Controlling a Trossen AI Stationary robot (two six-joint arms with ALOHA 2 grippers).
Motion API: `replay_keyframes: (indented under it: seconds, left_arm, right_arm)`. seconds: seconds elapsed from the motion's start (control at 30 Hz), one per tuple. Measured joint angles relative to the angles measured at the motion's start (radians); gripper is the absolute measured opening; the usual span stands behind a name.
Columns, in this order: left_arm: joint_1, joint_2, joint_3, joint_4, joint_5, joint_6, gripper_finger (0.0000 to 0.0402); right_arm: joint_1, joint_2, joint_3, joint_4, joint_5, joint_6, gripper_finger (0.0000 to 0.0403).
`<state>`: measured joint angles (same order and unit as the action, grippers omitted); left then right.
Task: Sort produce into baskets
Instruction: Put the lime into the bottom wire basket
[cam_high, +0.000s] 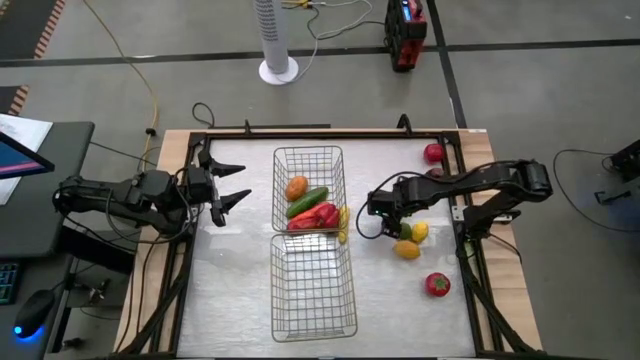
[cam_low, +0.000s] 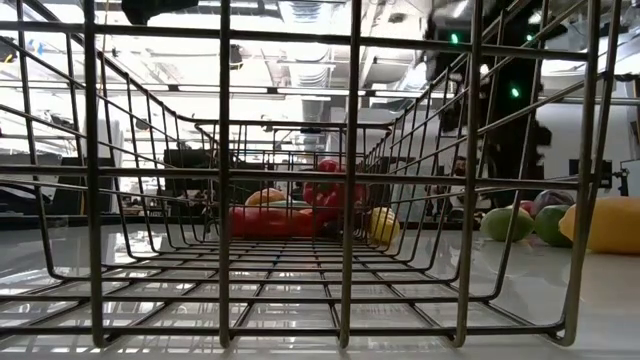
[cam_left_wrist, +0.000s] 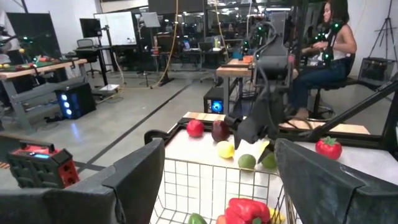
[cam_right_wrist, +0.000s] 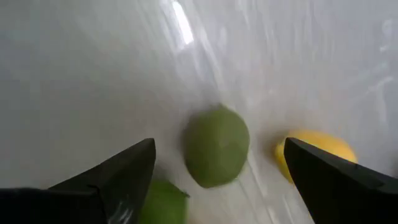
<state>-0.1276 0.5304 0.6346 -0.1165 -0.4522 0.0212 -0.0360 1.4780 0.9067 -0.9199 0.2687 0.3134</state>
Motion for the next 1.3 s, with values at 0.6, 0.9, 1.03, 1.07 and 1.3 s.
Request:
replay_keyframes:
  seconds: [0.6,0.9,1.03,1.07,1.3]
  left_arm:
    - [0.000,0.000,0.000,-0.005,0.000,0.011,0.0292]
    - [0.000,0.000,0.000,-0.005,-0.006,0.011,0.0292]
    - [0.000,0.000,0.000,-0.006,-0.006,0.011,0.0292]
    - [0.000,0.000,0.000,-0.006,-0.006,0.012,0.0292]
    - [0.000,0.000,0.000,-0.007,-0.006,0.016,0.0292]
  right_arm:
    - [-0.013,-0.001,-0.125,0.141,-0.001,-0.025,0.0191]
    - [0.001,0.000,0.042,0.022,0.053,-0.026,0.0201]
    - [0.035,0.000,0.200,-0.005,0.047,-0.030,0.0200]
    - [0.050,0.000,0.239,-0.010,0.048,-0.031,0.0200]
    - [0.177,-0.002,0.432,0.041,0.048,-0.035,0.0208]
